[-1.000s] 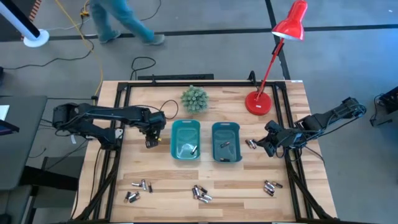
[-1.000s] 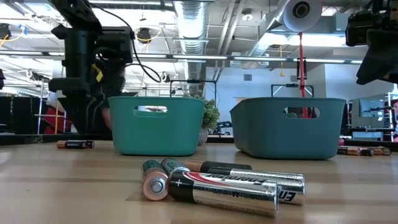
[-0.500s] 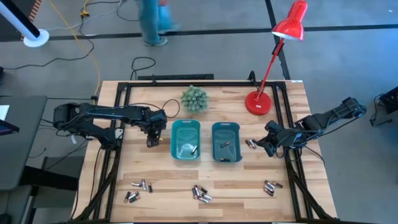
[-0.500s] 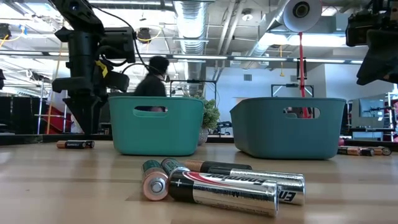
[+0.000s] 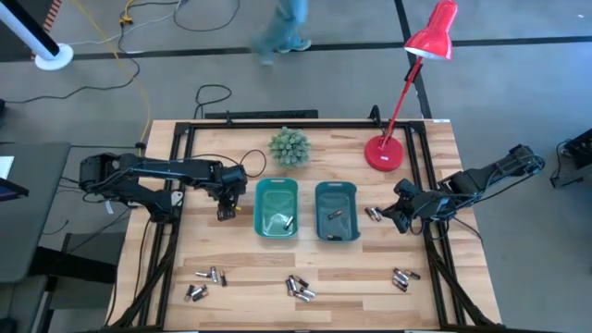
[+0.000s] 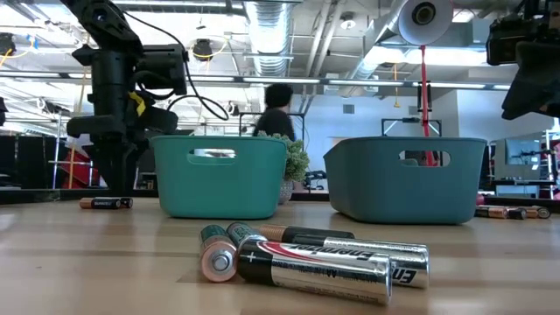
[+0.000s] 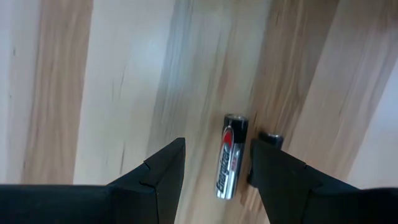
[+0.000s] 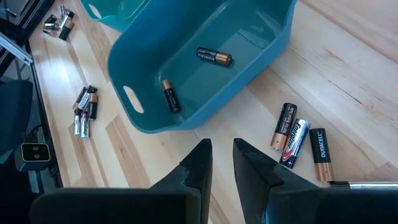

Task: Sort batteries
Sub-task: Put the silver battery into the green bin

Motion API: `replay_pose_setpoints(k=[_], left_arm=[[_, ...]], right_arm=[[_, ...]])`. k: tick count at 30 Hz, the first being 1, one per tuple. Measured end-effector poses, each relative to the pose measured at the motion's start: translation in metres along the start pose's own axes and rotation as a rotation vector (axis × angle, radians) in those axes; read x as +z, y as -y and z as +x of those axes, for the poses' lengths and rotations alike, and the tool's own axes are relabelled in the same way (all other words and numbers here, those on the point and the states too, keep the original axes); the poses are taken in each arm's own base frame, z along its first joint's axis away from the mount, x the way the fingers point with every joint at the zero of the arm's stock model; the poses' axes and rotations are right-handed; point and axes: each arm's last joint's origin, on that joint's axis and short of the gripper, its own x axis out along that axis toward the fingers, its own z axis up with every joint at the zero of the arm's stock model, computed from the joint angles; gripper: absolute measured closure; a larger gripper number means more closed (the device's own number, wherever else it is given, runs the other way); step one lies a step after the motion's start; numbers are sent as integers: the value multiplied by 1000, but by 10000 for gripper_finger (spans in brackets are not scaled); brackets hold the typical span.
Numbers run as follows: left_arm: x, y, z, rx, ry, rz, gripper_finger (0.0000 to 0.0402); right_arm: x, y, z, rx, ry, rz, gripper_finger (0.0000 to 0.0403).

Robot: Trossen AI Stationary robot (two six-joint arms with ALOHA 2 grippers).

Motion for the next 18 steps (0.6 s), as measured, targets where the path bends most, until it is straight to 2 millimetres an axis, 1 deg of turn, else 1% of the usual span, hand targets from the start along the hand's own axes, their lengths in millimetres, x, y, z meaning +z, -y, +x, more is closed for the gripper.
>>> replay_pose_setpoints(k=[12,18], left_arm=[[0,0,0,9,-1,56,226],[0,-5,0,18,-3,40,226]], right_arm=[[0,0,0,0,0,1,320],[0,0,0,0,0,1,320]])
